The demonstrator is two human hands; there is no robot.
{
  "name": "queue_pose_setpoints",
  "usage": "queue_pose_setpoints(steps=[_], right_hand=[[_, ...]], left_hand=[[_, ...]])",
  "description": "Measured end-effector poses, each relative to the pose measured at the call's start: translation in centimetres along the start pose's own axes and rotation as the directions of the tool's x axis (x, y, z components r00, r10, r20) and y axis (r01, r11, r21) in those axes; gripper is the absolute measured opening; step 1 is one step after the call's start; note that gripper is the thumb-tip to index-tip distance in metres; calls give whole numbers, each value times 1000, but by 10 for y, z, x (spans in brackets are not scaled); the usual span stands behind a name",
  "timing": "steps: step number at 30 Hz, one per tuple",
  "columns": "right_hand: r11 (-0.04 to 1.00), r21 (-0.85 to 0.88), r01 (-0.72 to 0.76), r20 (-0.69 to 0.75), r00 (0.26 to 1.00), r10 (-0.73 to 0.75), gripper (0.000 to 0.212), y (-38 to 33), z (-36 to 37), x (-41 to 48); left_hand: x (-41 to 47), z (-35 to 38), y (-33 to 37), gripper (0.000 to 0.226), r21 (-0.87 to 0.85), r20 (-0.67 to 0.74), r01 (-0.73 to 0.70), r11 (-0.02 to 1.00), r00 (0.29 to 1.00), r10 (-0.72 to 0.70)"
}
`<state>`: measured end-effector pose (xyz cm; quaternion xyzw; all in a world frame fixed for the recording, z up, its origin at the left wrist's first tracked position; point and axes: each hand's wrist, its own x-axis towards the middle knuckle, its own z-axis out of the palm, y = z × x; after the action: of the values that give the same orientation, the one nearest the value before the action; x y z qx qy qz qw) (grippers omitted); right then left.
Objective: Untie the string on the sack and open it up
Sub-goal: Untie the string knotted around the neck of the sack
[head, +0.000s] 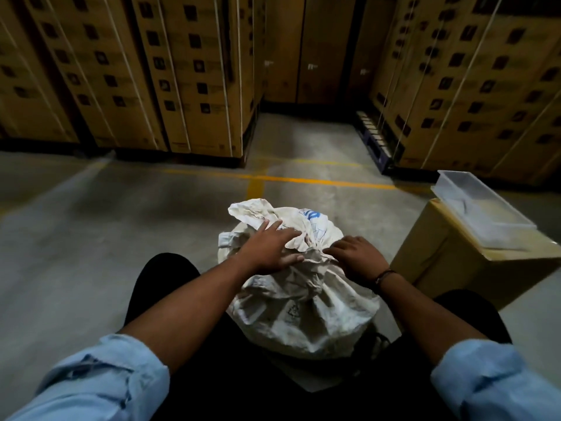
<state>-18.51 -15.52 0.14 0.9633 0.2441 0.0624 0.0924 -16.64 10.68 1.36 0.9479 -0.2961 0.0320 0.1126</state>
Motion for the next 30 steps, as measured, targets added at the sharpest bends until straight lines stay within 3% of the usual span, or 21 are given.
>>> queue_pose_setpoints(steps=[4,7,12,17,20,23,26,28,30], right_hand=[[1000,20,3,-59,998,-1,37,20,7,12],[995,11,98,-75,992,-97,43,30,23,26],[982,3,187,140,973,-186,103,19,60,57],[970,18,243,52,968,-244,99,2,87,86],[974,54,220,-15,975,-220,91,-9,103,108],[988,88,129,-45,991,-125,89,-16,105,134],[988,108,-107,-49,992,113,78,-23,97,163],[940,149,-308,-25,949,315,54,-22,88,182],[812,254,-525,74,848,525,30,-12,80,199]], left_hand=[[15,16,4,60,-96,-11,0,995,1000,-1],[31,31,-2,57,-118,67,15,993,998,-7],[62,39,-24,46,-218,118,103,970,990,-79],[82,41,-46,52,-287,152,175,942,979,-135],[89,40,-57,50,-241,91,179,954,983,-161],[95,38,-63,50,-187,-13,173,967,984,-178],[101,30,-65,53,-148,-174,112,983,975,-137],[103,21,-61,52,-127,-313,45,991,946,-83],[104,13,-51,49,-103,-422,-42,994,906,-5]])
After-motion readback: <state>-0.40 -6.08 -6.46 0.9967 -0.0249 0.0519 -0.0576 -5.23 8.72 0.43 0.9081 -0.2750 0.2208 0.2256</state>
